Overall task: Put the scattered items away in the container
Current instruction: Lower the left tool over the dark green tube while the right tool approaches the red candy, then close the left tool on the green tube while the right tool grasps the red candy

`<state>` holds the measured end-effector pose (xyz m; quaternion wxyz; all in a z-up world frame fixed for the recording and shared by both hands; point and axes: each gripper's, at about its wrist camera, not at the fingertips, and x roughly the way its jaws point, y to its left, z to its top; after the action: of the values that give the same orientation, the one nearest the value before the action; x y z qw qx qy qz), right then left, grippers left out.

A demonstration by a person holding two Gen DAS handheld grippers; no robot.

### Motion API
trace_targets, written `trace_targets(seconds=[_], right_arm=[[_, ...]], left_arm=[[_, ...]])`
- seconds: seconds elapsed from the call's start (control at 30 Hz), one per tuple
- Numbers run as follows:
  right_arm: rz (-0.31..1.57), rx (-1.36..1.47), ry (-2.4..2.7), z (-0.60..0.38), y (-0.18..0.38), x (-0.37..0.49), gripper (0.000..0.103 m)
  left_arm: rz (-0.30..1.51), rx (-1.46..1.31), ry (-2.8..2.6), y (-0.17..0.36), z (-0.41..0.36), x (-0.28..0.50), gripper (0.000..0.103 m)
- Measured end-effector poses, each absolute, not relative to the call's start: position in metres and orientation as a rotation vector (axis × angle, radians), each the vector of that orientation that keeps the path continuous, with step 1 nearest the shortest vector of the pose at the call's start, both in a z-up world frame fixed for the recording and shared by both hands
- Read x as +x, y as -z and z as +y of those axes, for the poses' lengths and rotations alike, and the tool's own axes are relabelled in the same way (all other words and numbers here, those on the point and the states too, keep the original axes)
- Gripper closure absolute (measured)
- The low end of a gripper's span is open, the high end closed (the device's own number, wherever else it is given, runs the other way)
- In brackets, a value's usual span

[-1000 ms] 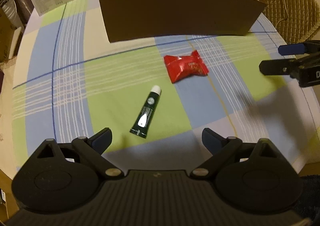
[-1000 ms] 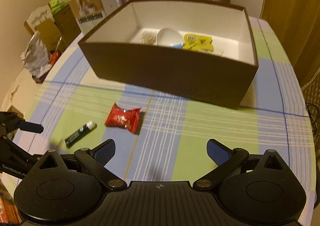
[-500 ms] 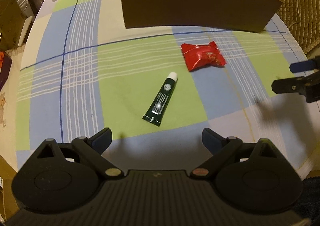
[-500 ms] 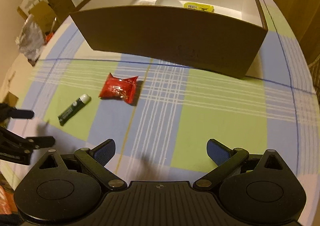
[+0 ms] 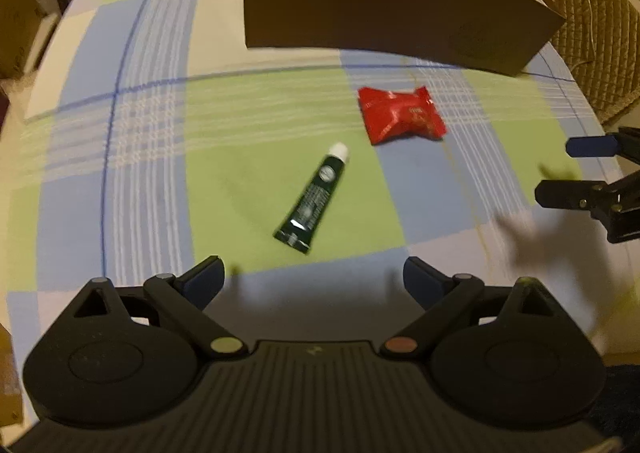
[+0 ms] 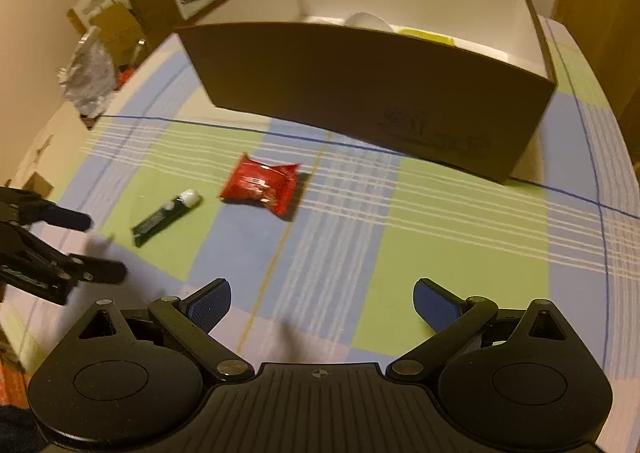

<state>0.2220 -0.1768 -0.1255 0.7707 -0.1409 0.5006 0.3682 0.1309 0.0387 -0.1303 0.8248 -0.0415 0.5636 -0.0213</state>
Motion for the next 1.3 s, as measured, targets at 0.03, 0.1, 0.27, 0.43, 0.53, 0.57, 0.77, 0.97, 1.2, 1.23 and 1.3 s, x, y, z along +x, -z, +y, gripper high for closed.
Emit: trace_targets(seconds=[0.03,0.1,0.27,0.43,0.53,0.57,0.77,0.97,1.2,1.23,1.3], right_arm=[[1.105,-0.305,-0.784,-0.178,0.129,0.225,0.001],[1.14,-0.289,-0.765,-0.18,0.135,0.232,0.001],[1.15,-0.307,-0.776,-0.178,0.141,0.236,0.001],[1.116,-0.329,-0.773,-0.169,0.14,0.237,0.001],[1.098,-0.348,-0.778,-0.162,0.139,0.239,0.001],[1.094,-0.347,-0.78,-0.161,0.138,0.24,0.001],[1.095,-0.333,-0.812,-0.157,0.138,0.244,0.001],[1.105,-0.326,-0.818,-0.158,0.141,0.247,0.001],[1.12,-0.314,-0.805,-0.164,0.143,0.25,0.001],[1.123,-0.312,-0.802,-0.165,0.143,0.25,0.001],[1.13,-0.305,-0.797,-0.167,0.144,0.25,0.001]], left_arm=[[1.191,-0.075,0.05,0.129,0.038,0.132,0.009],[1.179,-0.057,0.06,0.128,0.037,0.133,0.009],[1.155,-0.034,0.064,0.128,0.036,0.138,0.01],[1.134,0.01,0.069,0.132,0.032,0.148,0.01],[1.117,0.042,0.097,0.133,0.029,0.153,0.01],[1.117,0.046,0.106,0.134,0.028,0.155,0.01],[1.109,0.031,0.164,0.137,0.033,0.163,0.01],[1.084,0.068,0.226,0.14,0.032,0.165,0.011],[1.092,0.068,0.25,0.147,0.035,0.171,0.02],[1.093,0.07,0.254,0.148,0.035,0.171,0.02],[1.092,0.072,0.262,0.148,0.036,0.172,0.021]])
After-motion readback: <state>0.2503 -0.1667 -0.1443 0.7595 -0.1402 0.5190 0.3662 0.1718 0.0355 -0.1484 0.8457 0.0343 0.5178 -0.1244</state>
